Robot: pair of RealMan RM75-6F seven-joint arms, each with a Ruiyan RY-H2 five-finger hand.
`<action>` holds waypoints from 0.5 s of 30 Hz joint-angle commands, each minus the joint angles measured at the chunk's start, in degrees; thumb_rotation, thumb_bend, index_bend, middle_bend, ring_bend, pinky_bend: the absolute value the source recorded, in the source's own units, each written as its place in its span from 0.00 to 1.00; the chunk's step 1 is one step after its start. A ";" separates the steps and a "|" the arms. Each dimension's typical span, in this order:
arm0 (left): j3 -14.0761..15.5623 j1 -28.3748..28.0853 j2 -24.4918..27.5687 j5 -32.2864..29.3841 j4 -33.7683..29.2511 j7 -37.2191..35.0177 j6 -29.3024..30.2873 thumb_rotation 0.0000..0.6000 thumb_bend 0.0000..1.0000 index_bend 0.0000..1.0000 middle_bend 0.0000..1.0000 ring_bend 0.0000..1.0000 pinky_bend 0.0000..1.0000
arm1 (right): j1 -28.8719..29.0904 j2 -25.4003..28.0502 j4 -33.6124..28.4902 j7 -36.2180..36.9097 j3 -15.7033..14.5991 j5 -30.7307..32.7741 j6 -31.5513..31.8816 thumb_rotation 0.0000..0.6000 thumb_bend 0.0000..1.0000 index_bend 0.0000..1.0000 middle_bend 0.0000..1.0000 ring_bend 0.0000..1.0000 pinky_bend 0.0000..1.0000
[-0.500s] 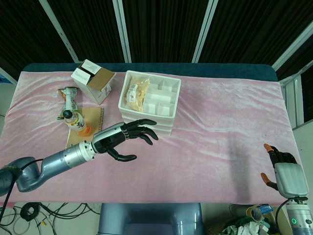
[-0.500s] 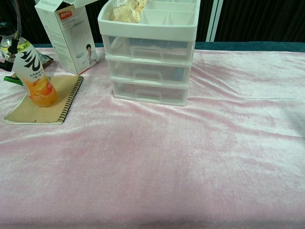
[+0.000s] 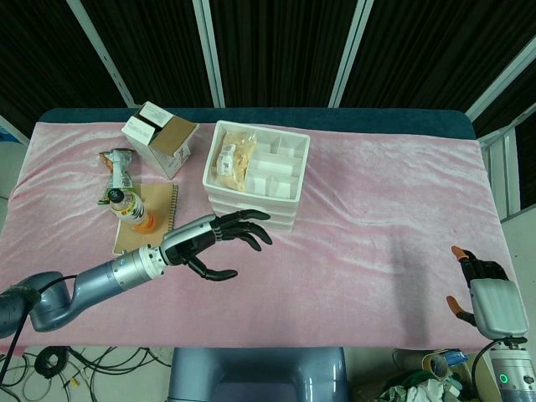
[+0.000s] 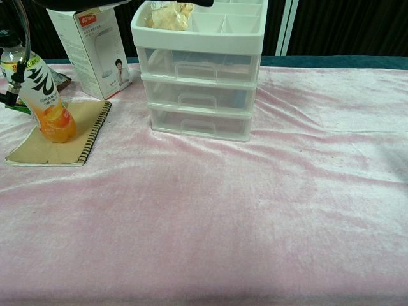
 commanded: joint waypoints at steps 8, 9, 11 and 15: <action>-0.13 1.67 -0.57 -4.31 -1.88 11.10 -2.59 1.00 0.31 0.09 0.24 0.14 0.26 | -0.33 0.59 -0.18 0.70 -0.35 -0.71 0.47 1.00 0.19 0.14 0.16 0.25 0.20; -0.27 1.76 -0.44 -4.90 -2.21 12.50 -3.10 1.00 0.31 0.09 0.24 0.14 0.26 | -0.32 0.59 -0.17 0.73 -0.36 -0.74 0.44 1.00 0.19 0.14 0.16 0.25 0.20; -0.73 1.93 -0.25 -6.12 -2.83 15.72 -3.98 1.00 0.31 0.09 0.24 0.14 0.26 | -0.27 0.57 -0.16 0.79 -0.32 -0.62 0.31 1.00 0.19 0.14 0.16 0.25 0.20; -1.20 2.25 -0.27 -8.06 -3.51 20.11 -5.85 1.00 0.31 0.08 0.24 0.14 0.27 | -0.20 0.51 -0.17 0.74 -0.19 -0.19 0.03 1.00 0.19 0.14 0.16 0.25 0.20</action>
